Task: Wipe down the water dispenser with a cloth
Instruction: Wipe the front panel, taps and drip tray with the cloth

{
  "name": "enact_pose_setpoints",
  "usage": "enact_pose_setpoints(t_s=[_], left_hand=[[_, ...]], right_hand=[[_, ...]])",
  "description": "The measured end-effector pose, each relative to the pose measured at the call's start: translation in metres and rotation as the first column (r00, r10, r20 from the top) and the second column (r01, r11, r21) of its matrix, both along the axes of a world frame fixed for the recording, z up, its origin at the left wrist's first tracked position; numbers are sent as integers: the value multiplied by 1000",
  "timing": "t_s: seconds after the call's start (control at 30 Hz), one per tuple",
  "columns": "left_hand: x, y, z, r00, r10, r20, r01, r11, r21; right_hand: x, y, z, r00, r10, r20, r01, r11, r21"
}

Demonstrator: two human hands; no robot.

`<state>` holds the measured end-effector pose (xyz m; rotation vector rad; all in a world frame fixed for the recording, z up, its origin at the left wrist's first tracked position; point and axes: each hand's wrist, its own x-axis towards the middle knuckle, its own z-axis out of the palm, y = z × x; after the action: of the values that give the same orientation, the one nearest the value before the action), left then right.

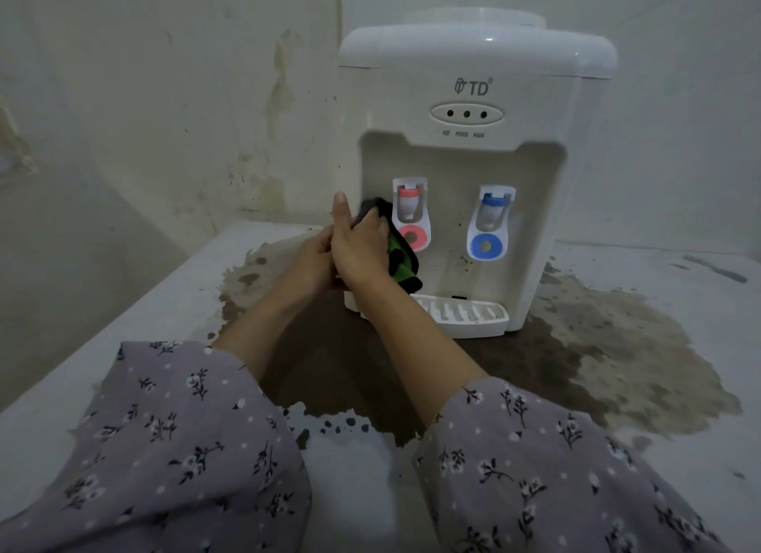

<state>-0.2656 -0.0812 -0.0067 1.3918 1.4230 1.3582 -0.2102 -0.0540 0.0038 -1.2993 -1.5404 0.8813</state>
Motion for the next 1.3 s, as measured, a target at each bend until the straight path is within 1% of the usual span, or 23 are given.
enact_pose_setpoints(t_s=[0.07, 0.17, 0.3, 0.4, 0.43, 0.47, 0.5, 0.57, 0.6, 0.67, 0.7, 0.77, 0.87, 0.93, 0.97, 1.03, 1.13, 1.3], left_hand=[[-4, 1, -8, 997, 43, -56, -45, 998, -47], [-6, 2, -22, 991, -18, -135, 6, 996, -86], [-14, 7, -39, 977, -84, -196, 57, 989, -139], [-17, 11, -41, 967, -60, -249, 24, 989, -146], [-17, 14, -40, 965, -30, -259, -6, 991, -137], [-16, 16, -40, 962, 12, -273, -47, 991, -122], [-14, 20, -39, 953, 69, -296, -103, 990, -101], [-11, 26, -39, 910, 198, -365, -236, 970, -63], [-9, 29, -38, 888, 240, -391, -285, 957, -60], [-6, 35, -35, 864, 263, -429, -326, 942, -79], [-5, 38, -34, 853, 254, -457, -326, 942, -85], [-1, 45, -29, 841, 224, -492, -306, 948, -91], [6, 54, -24, 870, 193, -453, -264, 959, -98], [7, 59, -23, 889, 197, -413, -264, 958, -110], [8, 61, -23, 895, 200, -399, -266, 957, -117], [8, 66, -25, 889, 208, -409, -279, 952, -124], [9, 68, -24, 856, 231, -463, -311, 945, -105], [8, 60, -24, 819, 247, -518, -310, 950, -36]], right_hand=[[-1, 2, -11, 1000, 4, -3, -4, 999, -45], [-1, 3, -32, 998, 7, -62, -12, 996, -92], [3, 3, -55, 998, 13, -58, -18, 996, -90], [3, 4, -61, 999, -2, -50, -2, 997, -83], [3, 3, -62, 996, -18, -85, 11, 996, -85], [3, 3, -62, 985, -45, -168, 28, 994, -104], [4, 3, -61, 953, -82, -291, 41, 989, -142], [11, 1, -55, 829, -163, -535, 28, 968, -251], [16, 1, -51, 765, -204, -611, 15, 954, -299], [26, 1, -45, 674, -250, -695, 0, 941, -339], [31, 0, -42, 657, -251, -711, 2, 944, -331], [36, -1, -39, 662, -235, -712, 19, 955, -297], [41, -1, -32, 625, -201, -754, 27, 971, -237], [43, 1, -27, 589, -186, -786, 18, 976, -217], [44, 3, -25, 586, -186, -789, 18, 976, -217], [47, 5, -24, 618, -195, -762, 32, 974, -223], [50, 6, -25, 668, -184, -722, 57, 979, -197], [51, 0, -27, 691, -168, -703, 75, 984, -162]])
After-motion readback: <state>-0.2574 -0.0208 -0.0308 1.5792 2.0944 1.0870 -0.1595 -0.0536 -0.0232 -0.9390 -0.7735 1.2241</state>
